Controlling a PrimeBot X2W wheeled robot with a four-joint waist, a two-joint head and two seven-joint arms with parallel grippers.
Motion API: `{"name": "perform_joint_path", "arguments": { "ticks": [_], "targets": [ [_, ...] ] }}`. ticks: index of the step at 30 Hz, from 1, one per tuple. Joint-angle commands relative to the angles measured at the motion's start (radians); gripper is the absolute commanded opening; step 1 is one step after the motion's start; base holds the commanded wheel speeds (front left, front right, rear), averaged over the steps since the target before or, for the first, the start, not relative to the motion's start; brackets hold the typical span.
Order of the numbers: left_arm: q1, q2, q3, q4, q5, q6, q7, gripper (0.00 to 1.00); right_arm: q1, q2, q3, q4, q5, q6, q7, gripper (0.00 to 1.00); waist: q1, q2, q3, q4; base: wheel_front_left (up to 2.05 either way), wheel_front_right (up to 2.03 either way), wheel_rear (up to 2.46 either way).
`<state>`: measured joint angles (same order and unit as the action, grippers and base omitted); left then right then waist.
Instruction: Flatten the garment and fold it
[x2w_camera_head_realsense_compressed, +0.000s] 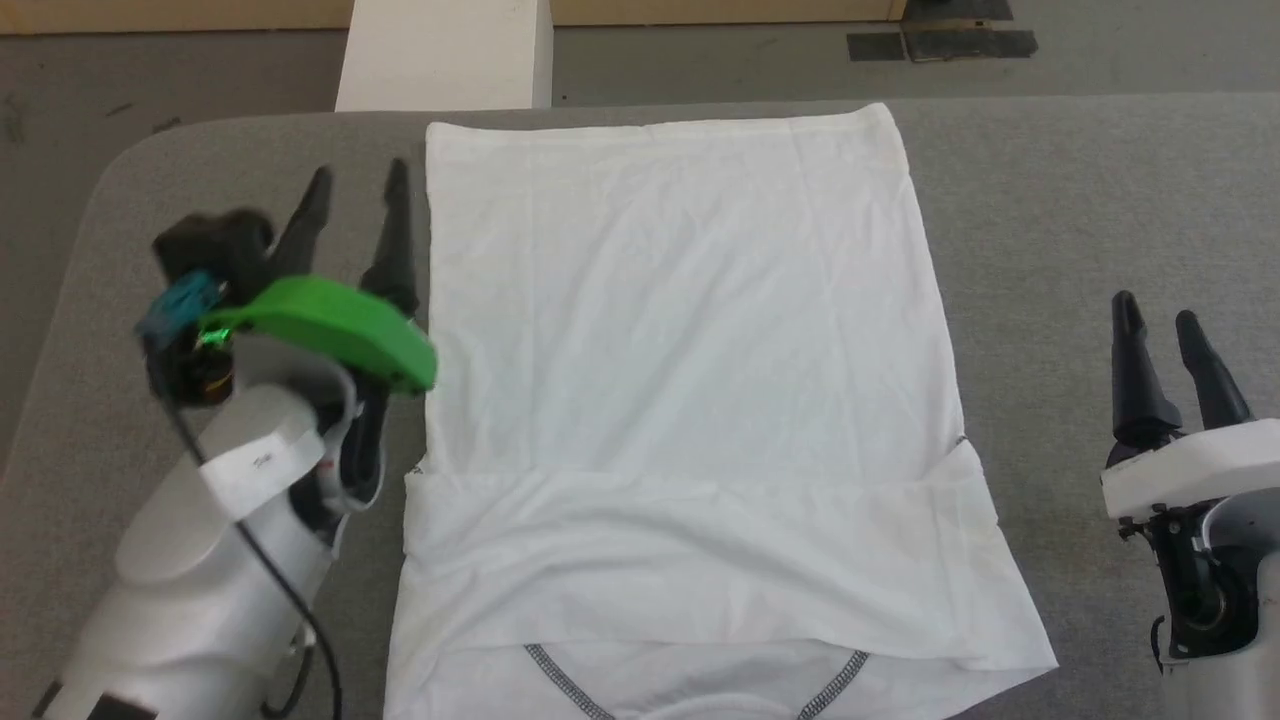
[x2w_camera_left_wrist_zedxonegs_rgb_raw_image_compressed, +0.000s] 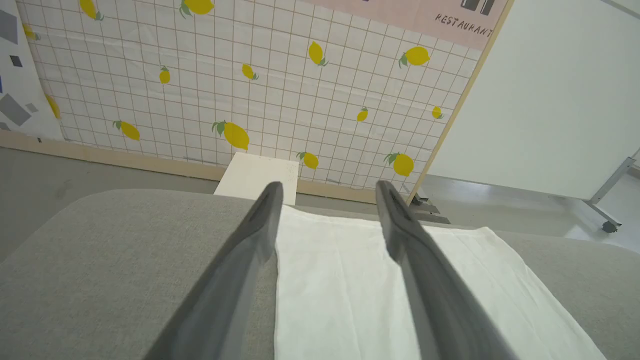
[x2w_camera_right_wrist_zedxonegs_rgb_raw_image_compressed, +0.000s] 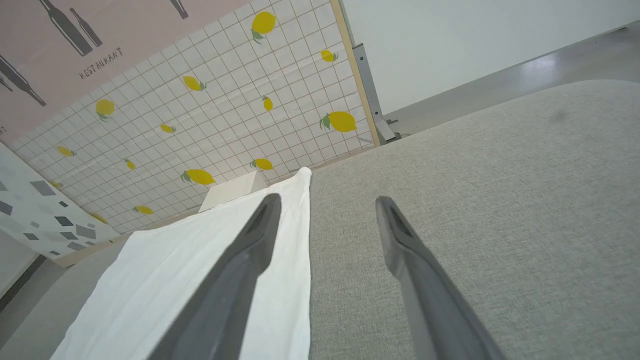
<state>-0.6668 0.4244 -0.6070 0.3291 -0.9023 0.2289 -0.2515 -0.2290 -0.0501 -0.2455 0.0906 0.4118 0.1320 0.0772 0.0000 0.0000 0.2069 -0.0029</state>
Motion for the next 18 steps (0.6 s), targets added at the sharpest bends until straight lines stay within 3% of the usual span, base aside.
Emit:
{"name": "perform_joint_path", "arguments": {
  "ticks": [1,5,10,18],
  "targets": [
    [0.046,0.012,0.025,-0.023,0.013,0.009,-0.008,1.00,-0.019,0.000,0.004,-0.002,-0.013,-0.001,0.018,1.00,0.0000,0.0000,0.015,0.013,0.00,0.00,0.00],
    [0.148,0.009,0.131,-0.117,0.054,0.024,-0.010,1.00,-0.045,0.000,-0.001,-0.010,-0.039,-0.001,0.085,1.00,0.0000,0.0000,0.046,0.040,0.00,0.00,0.00],
    [0.227,-0.022,0.239,-0.208,0.109,0.005,-0.010,1.00,-0.171,-0.008,-0.028,-0.011,-0.111,-0.001,0.220,1.00,0.0000,0.0000,0.119,0.075,0.00,0.00,0.00],
    [0.185,-0.082,0.293,-0.264,0.180,-0.045,-0.010,1.00,-0.525,-0.134,-0.020,0.078,-0.224,-0.001,0.520,1.00,0.0000,0.0000,0.288,0.171,0.00,0.00,0.00]
  ]
}}
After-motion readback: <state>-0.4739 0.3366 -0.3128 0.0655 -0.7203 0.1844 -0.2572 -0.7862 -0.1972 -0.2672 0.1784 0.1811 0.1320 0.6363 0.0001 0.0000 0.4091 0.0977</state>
